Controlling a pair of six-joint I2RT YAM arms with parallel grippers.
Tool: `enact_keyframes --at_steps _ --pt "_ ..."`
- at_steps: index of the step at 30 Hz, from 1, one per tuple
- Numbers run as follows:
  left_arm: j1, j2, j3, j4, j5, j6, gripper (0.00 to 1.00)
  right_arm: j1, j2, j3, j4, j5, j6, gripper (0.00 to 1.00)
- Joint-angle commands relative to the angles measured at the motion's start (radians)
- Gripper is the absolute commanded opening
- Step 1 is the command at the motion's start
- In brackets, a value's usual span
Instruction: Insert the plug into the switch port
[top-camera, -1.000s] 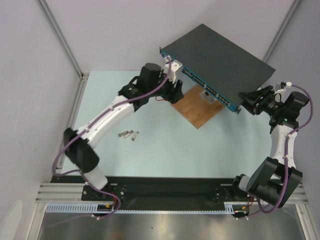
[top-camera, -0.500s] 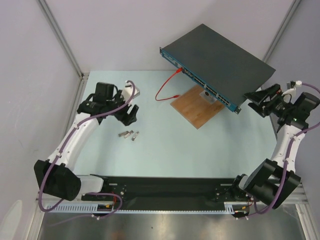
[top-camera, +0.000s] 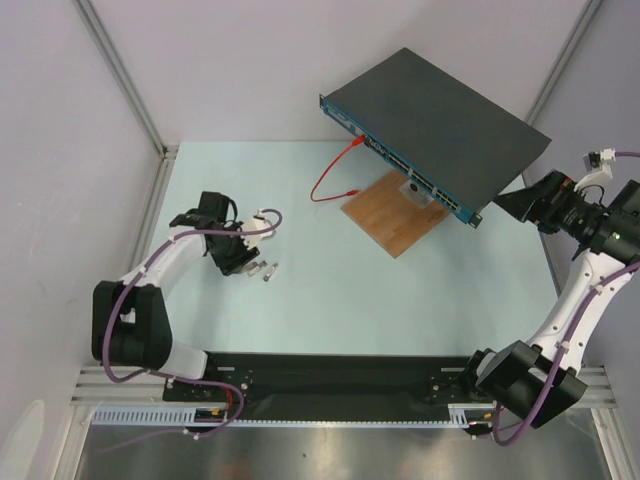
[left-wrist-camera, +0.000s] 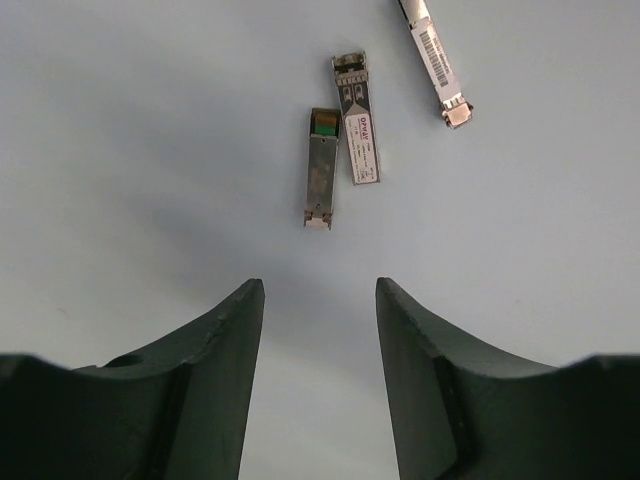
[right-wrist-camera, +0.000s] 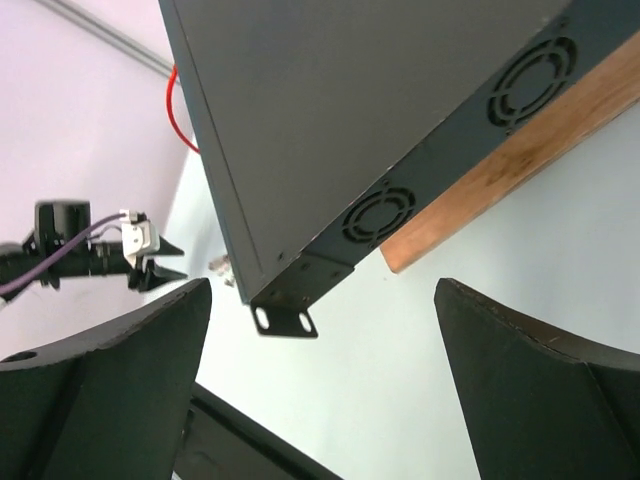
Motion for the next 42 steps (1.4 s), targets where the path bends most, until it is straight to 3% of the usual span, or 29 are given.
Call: enact_keyframes --at_steps 1,8,19,27,31,35,38,42 --pt "0.006 0.046 -0.026 0.080 -0.022 0.119 0.54 0.019 -0.027 0.074 -0.114 0.021 -0.133 1.00" --pt "0.006 0.141 -0.030 0.159 -0.026 0.109 0.49 0.090 -0.036 0.128 -0.146 0.108 -0.168 1.00" --pt "0.006 0.211 -0.096 0.251 -0.003 0.090 0.42 0.116 -0.027 0.131 -0.111 0.124 -0.122 1.00" --pt "0.006 0.195 -0.081 0.246 0.056 0.043 0.13 0.203 -0.039 0.111 -0.028 0.162 -0.050 0.89" --pt "0.006 0.130 -0.005 0.161 0.105 0.011 0.00 0.283 -0.059 0.087 0.061 0.213 0.019 0.83" --pt "0.003 0.010 0.141 0.065 0.209 -0.099 0.00 0.369 -0.067 0.073 0.182 0.214 0.155 0.77" --pt "-0.047 -0.047 0.247 0.039 0.246 -0.184 0.00 0.467 -0.059 0.081 0.273 0.233 0.215 0.73" --pt "-0.209 -0.136 0.318 0.085 0.217 -0.290 0.00 0.594 -0.044 0.087 0.404 0.257 0.348 0.70"
